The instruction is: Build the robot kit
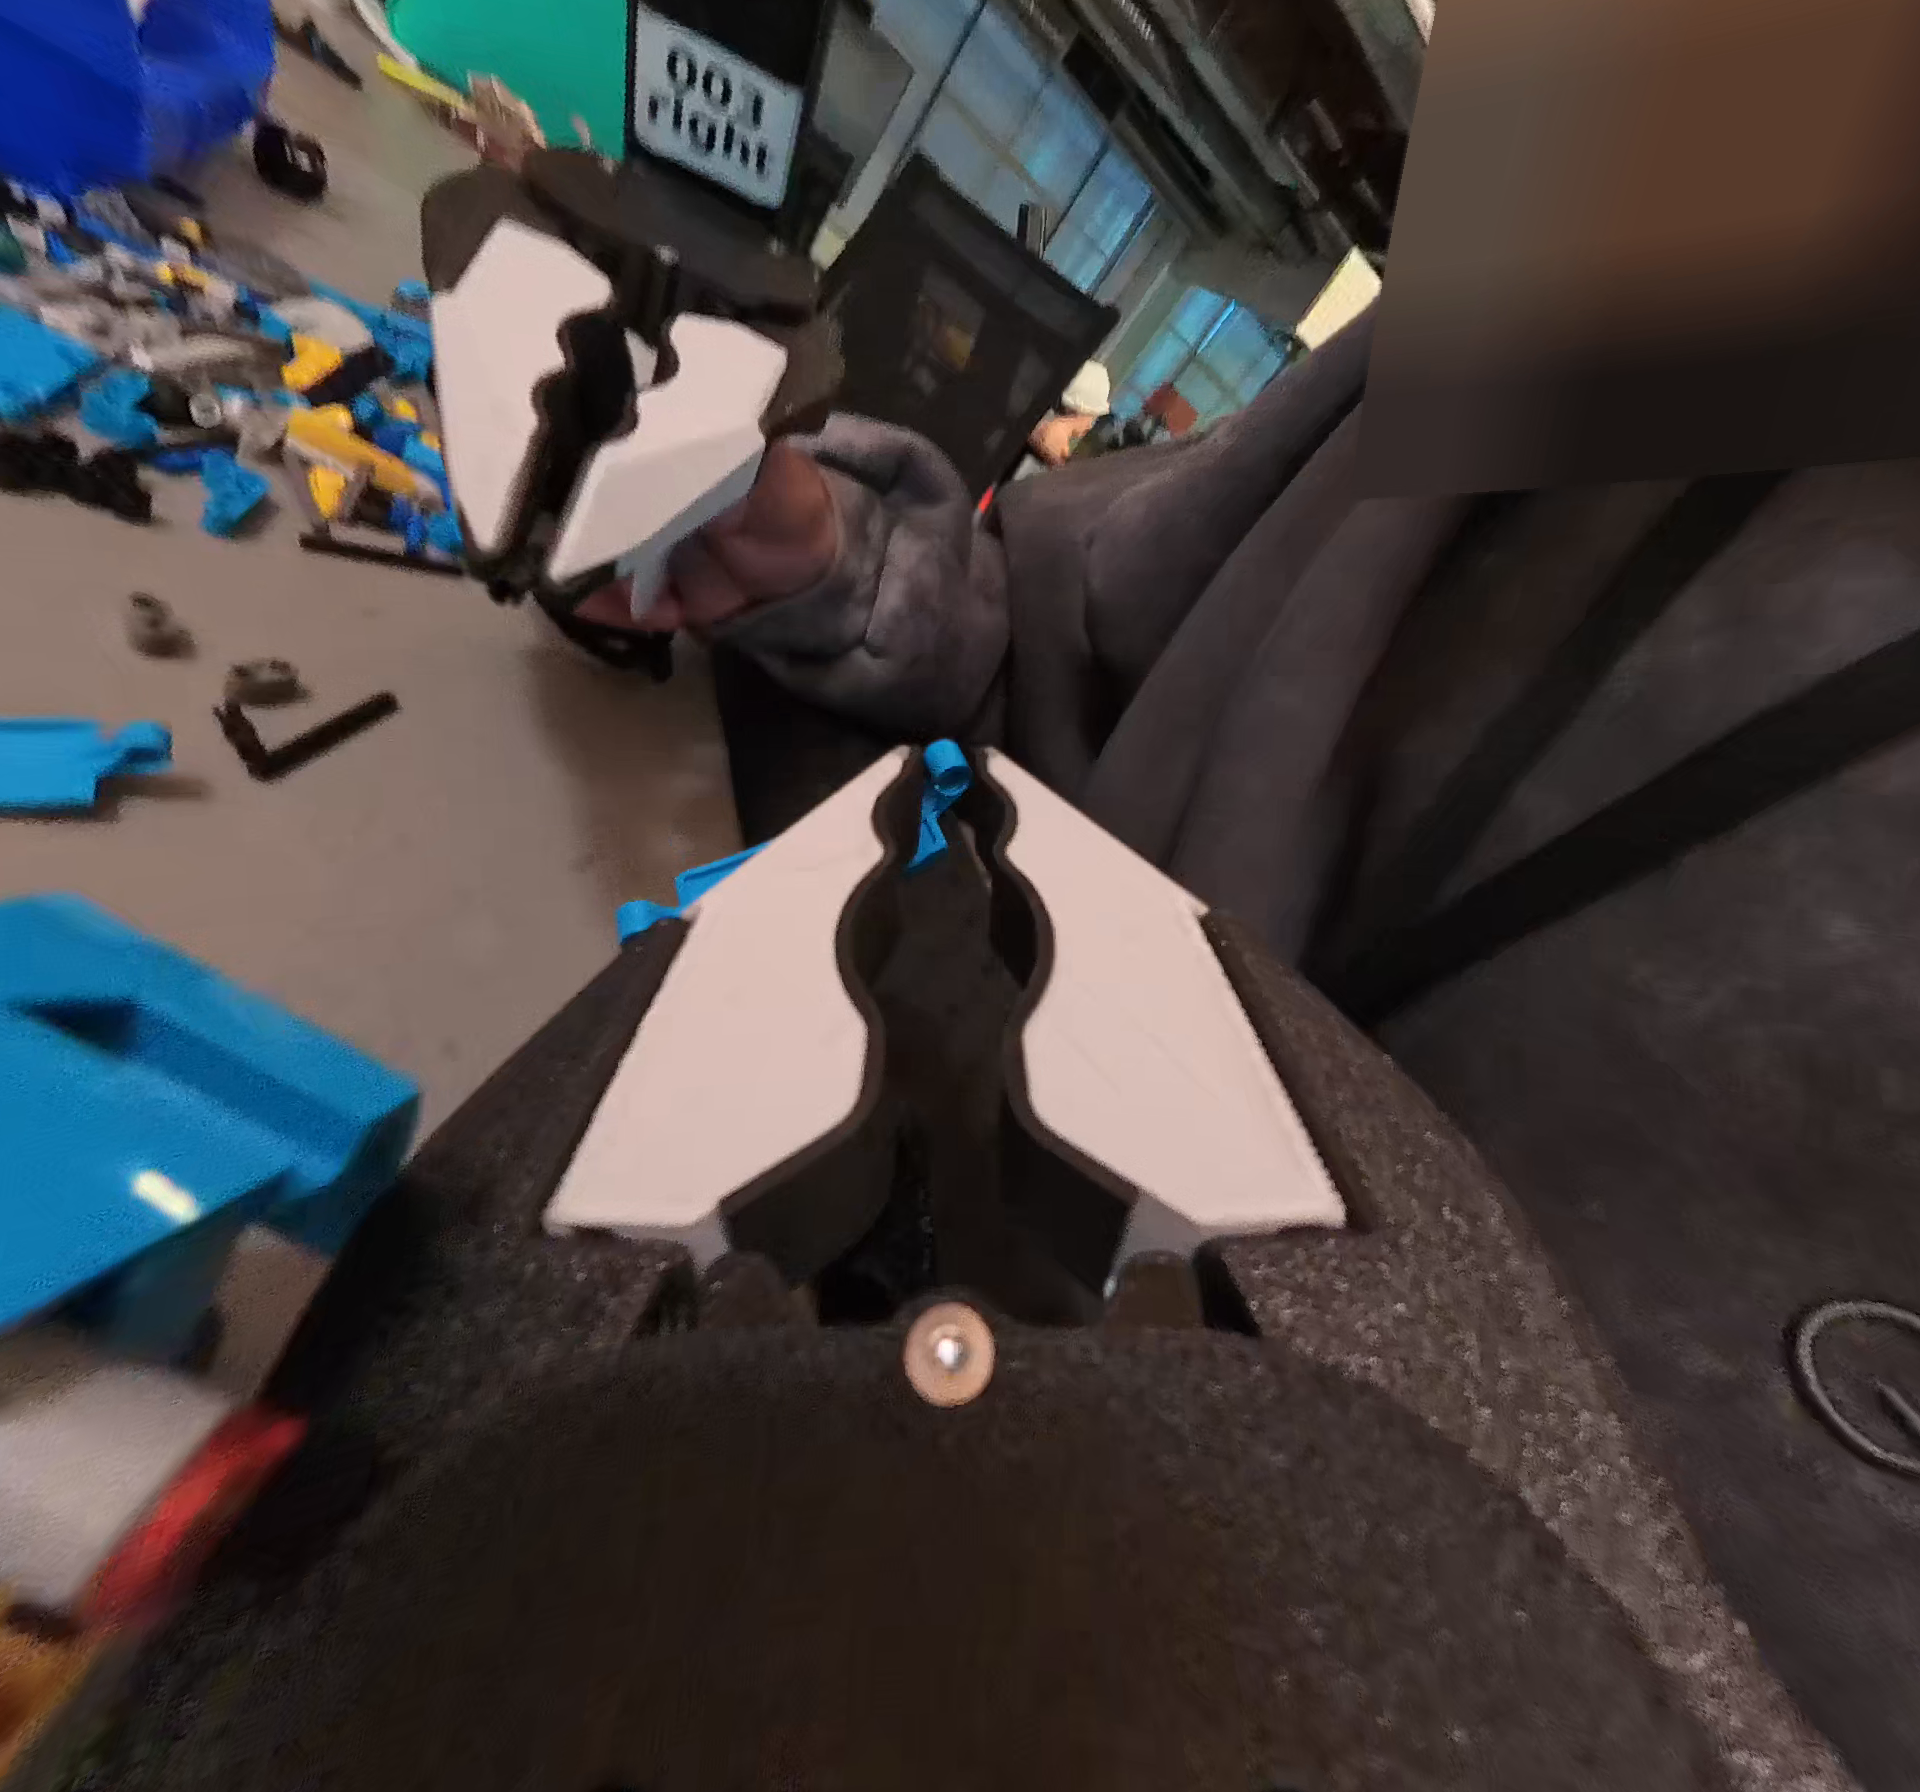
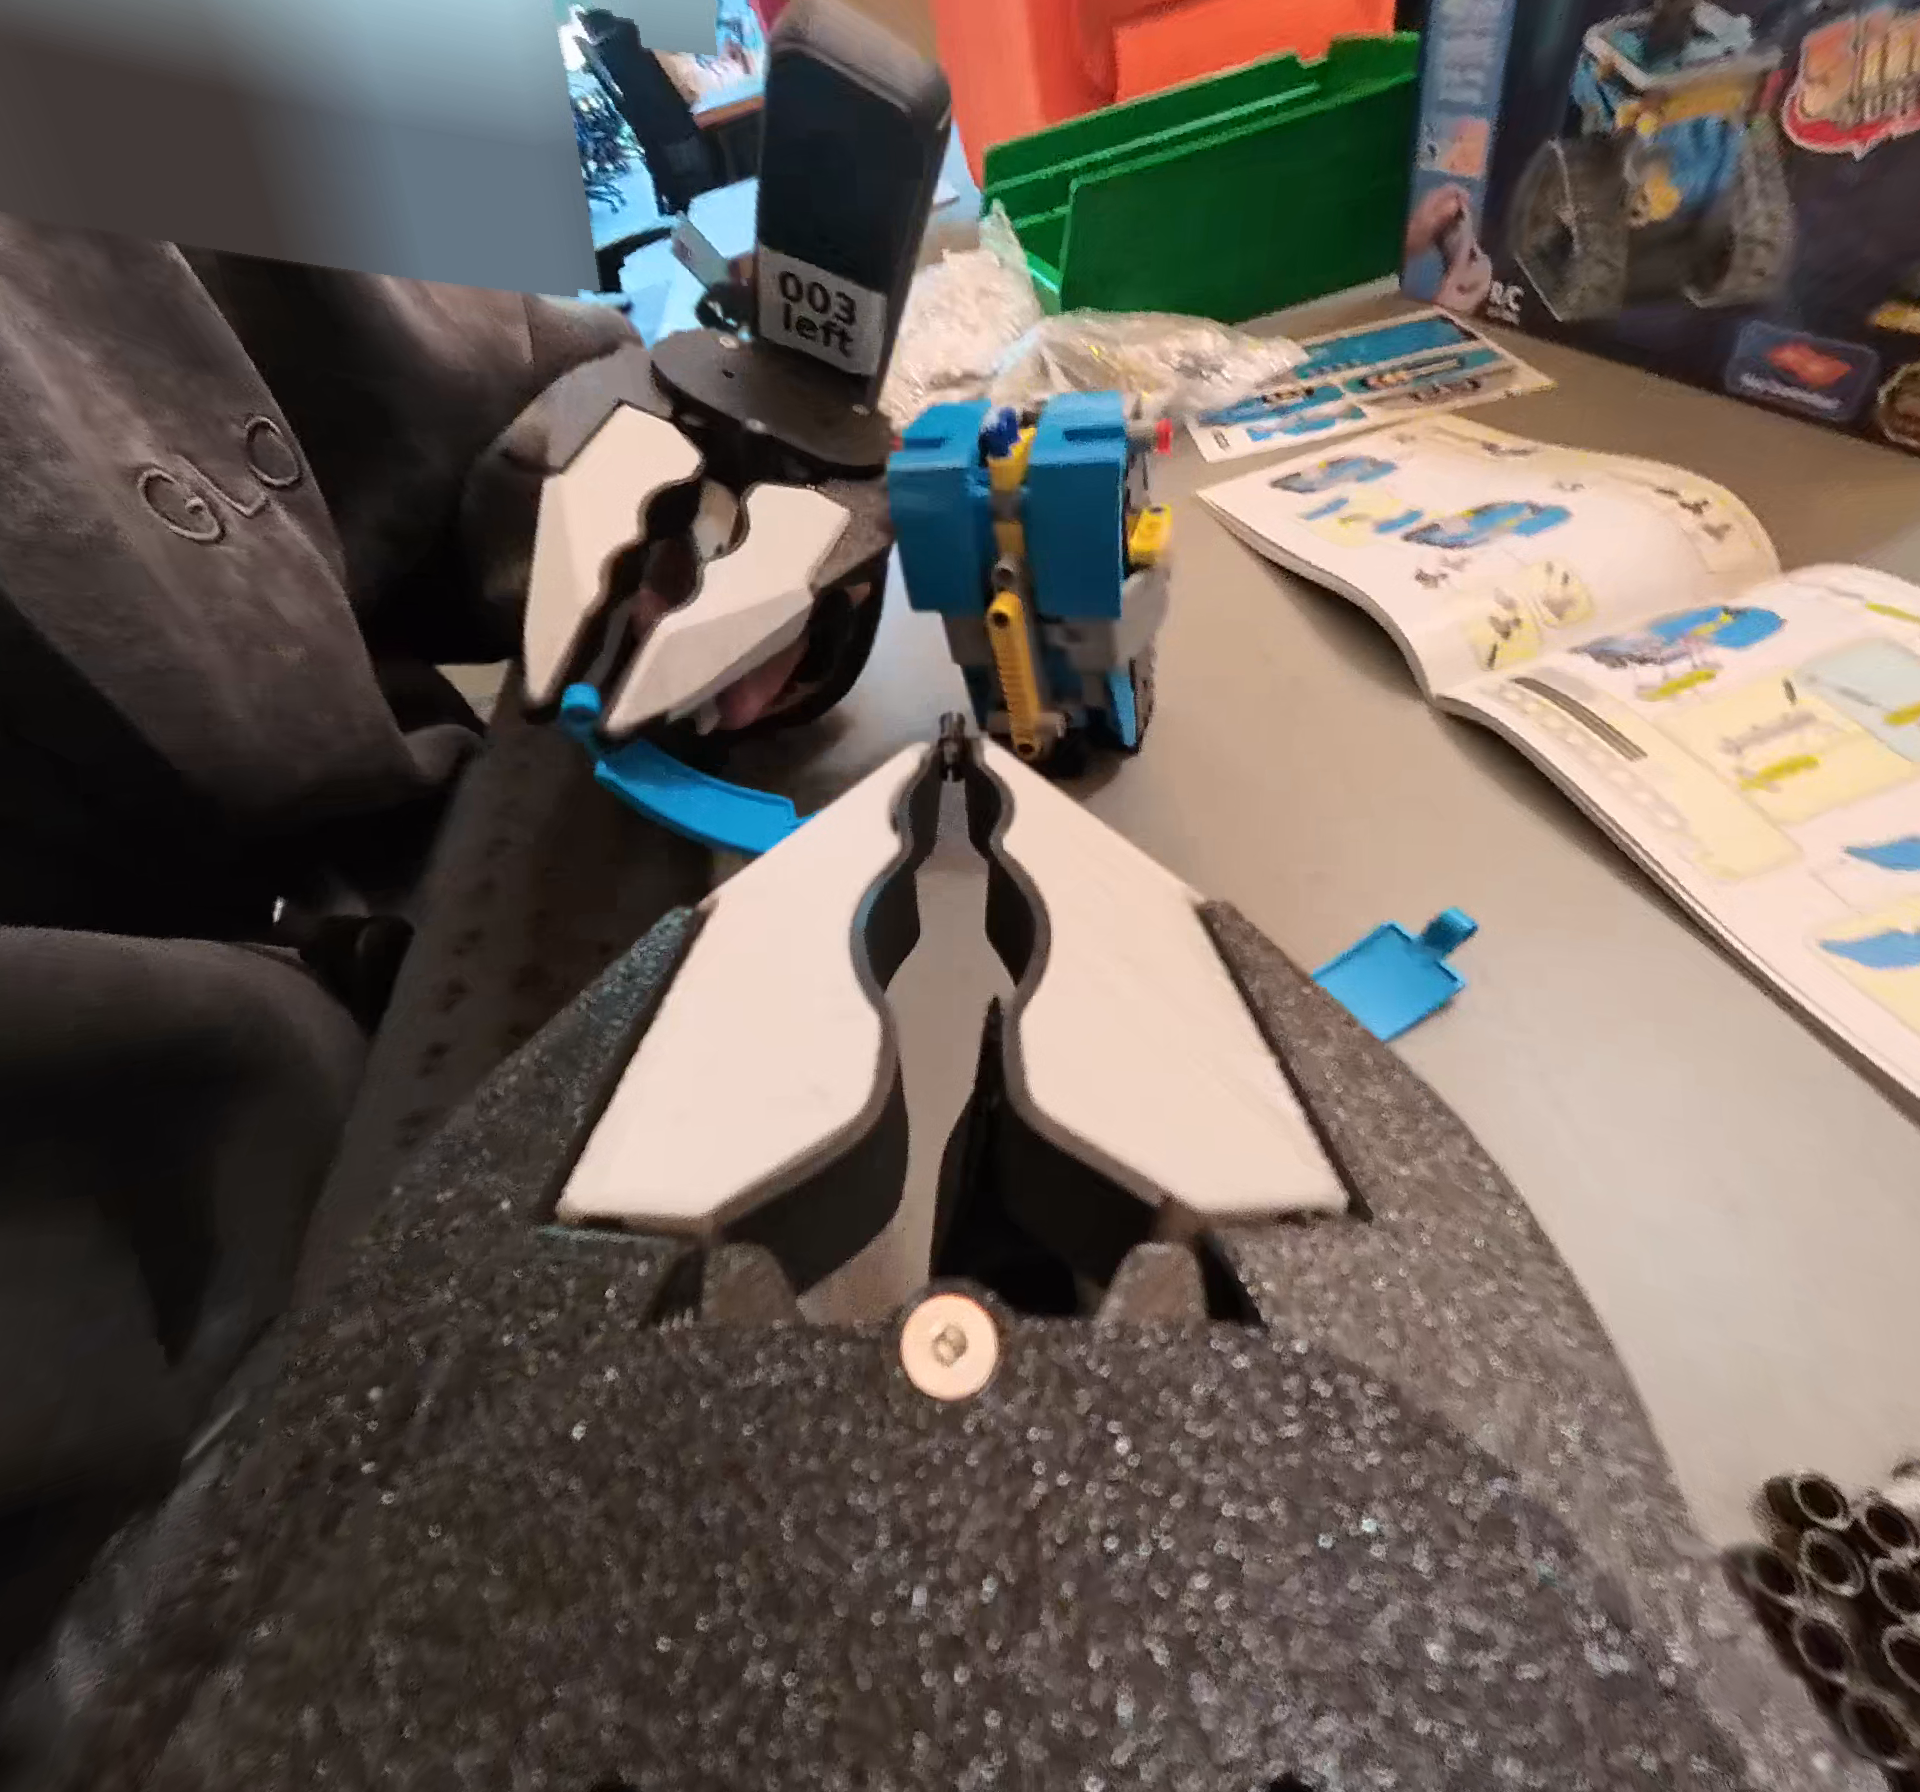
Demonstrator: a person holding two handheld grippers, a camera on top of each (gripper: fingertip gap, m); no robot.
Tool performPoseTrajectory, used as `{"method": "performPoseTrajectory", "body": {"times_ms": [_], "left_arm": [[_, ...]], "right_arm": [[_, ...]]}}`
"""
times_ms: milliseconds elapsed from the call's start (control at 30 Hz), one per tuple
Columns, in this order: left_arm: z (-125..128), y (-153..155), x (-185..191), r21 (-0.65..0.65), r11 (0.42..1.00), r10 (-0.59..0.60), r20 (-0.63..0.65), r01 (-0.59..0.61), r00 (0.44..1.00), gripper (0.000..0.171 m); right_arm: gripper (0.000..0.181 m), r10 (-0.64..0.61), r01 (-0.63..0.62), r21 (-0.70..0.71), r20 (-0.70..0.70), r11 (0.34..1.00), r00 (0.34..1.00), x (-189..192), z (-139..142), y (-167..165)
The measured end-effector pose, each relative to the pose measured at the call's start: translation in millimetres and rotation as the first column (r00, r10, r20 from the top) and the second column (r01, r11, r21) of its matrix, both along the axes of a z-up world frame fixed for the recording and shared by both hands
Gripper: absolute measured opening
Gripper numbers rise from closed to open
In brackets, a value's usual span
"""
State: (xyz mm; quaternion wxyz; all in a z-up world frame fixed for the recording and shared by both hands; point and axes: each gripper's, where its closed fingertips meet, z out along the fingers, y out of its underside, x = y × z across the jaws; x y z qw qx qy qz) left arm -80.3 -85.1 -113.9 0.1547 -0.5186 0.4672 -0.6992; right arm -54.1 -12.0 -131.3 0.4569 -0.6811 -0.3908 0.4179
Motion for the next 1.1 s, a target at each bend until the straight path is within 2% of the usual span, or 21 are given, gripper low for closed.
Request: {"method": "performPoseTrajectory", "body": {"times_ms": [100,200,300,500,633,900,967,1033,1100], "left_arm": [[-18,-1,-2,0.020,0.999,-0.043,-0.077,0.044,0.996,0.008],[-14,-7,-12,0.055,0.995,-0.083,-0.031,0.085,0.996,0.008],[-9,0,-17,0.058,0.997,-0.048,0.014,0.047,0.999,0.008],[-8,28,-23,0.054,0.996,0.070,0.034,-0.072,0.997,0.006],[-11,35,-29,0.103,0.988,0.115,0.029,-0.117,0.993,0.000],[-16,37,-36,0.167,0.976,0.139,-0.003,-0.137,0.990,0.000],[-25,36,-42,0.199,0.974,0.127,-0.064,-0.112,0.990,0.012],[-39,32,-50,0.250,0.966,0.101,-0.141,-0.064,0.985,0.014],[-50,25,-61,0.358,0.934,0.077,-0.188,-0.005,0.979,0.017]], "right_arm": [[0.004,0.011,-0.010,-0.042,0.033,0.999,0.999,-4,-13,3],[0.004,0.175,-0.167,-0.133,0.054,0.977,0.983,-26,-27,-26],[0.004,0.253,-0.245,-0.086,0.109,0.966,0.961,-49,-30,-44],[0.003,0.354,-0.334,-0.184,0.087,0.925,0.931,-66,-36,-62],[0.004,0.358,-0.343,-0.174,0.069,0.923,0.931,-69,-32,-67],[0.004,0.237,-0.198,-0.179,0.231,0.964,0.944,-58,-58,-49],[0.004,0.206,-0.168,-0.152,0.285,0.974,0.936,-55,-62,-46],[0.004,0.217,-0.171,-0.173,0.295,0.970,0.931,-56,-65,-49],[0.004,0.252,-0.193,-0.204,0.322,0.960,0.913,-59,-73,-57]]}}
